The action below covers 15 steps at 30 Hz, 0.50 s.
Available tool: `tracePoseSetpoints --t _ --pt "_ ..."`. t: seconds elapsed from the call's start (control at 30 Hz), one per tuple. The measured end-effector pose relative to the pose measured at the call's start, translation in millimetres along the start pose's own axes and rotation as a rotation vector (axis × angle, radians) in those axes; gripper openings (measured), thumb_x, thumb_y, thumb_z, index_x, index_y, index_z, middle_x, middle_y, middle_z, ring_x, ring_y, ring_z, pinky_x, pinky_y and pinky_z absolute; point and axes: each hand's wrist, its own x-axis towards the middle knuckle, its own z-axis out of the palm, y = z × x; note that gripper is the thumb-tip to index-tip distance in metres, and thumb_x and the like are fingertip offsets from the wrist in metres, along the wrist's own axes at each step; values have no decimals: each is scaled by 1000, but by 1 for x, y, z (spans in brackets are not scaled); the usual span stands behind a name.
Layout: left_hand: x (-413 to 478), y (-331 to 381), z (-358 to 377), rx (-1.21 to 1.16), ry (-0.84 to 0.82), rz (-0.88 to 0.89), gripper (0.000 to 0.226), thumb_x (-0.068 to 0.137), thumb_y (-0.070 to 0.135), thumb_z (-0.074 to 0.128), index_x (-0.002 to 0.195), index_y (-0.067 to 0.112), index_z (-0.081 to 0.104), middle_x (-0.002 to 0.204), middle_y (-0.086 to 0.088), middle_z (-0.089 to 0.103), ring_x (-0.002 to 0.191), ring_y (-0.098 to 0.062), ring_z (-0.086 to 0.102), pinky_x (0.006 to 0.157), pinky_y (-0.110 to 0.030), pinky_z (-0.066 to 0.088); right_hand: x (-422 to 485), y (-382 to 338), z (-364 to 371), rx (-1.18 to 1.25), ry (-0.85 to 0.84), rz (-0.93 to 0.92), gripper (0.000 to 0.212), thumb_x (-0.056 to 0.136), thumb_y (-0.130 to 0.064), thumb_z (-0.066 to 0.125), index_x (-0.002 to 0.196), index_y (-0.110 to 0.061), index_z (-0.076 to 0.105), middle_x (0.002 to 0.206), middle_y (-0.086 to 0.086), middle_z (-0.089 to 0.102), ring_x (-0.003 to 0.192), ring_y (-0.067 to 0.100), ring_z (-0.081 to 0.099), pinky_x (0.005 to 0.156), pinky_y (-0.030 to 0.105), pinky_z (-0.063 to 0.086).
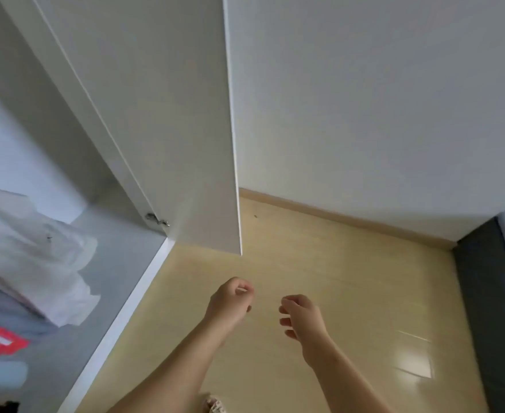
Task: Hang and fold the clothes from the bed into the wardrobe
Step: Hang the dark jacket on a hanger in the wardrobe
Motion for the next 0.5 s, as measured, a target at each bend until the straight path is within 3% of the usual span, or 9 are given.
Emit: tracePoseSetpoints --t 0.3,0.5 --pt "-78 39 224 148 -326 110 12 88 19 53 80 25 58 78 2 60 68 -16 57 61 -25 43 -59 92 -219 233 290 43 12 89 -12 48 84 -17 57 79 0 58 63 14 52 55 23 37" --pt "-134 66 357 220 -512 186 14 86 11 52 80 24 56 77 3 56 58 -10 54 48 -19 39 -102 145 -345 379 502 60 12 90 -12 48 85 -17 57 80 0 58 65 15 52 57 24 38"
